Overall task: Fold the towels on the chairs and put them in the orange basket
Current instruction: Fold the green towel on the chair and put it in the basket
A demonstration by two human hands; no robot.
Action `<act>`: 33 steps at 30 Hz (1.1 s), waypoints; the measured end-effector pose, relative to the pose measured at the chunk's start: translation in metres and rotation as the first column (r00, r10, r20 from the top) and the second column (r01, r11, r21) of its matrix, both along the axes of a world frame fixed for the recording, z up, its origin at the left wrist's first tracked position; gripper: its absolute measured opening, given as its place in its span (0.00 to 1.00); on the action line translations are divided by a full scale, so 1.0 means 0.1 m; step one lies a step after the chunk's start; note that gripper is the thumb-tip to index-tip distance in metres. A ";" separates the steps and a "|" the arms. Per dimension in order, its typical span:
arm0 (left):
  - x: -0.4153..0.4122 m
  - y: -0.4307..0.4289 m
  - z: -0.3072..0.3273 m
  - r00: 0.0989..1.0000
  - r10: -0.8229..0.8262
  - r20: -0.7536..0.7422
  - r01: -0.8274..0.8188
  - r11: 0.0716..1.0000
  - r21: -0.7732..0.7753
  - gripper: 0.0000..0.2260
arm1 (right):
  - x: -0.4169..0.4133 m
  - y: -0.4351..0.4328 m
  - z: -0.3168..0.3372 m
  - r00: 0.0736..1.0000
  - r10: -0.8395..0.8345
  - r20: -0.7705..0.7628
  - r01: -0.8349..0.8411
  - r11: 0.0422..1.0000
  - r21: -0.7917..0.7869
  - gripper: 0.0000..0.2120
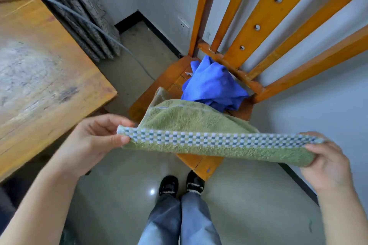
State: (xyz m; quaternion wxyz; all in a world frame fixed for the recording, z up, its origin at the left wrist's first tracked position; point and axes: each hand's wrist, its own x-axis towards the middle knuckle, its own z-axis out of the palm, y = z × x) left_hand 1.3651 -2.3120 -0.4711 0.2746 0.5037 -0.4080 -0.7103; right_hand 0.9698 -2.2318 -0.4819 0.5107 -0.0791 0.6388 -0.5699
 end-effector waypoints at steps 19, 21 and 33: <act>-0.19 -0.19 -1.86 0.875 0.178 0.450 -0.279 0.946 0.167 0.10 | 0.32 -0.07 -1.68 0.945 0.294 -0.144 -0.190 0.850 0.491 0.09; -0.28 -0.35 -1.99 0.859 0.203 0.469 -0.299 0.944 0.139 0.11 | 0.24 -0.22 -1.81 0.931 0.301 -0.206 -0.163 0.849 0.503 0.10; -0.46 -0.37 -2.55 0.613 0.107 0.782 -0.185 0.983 0.010 0.28 | 0.37 -0.08 -2.45 0.762 0.520 -0.385 -0.134 0.708 0.693 0.33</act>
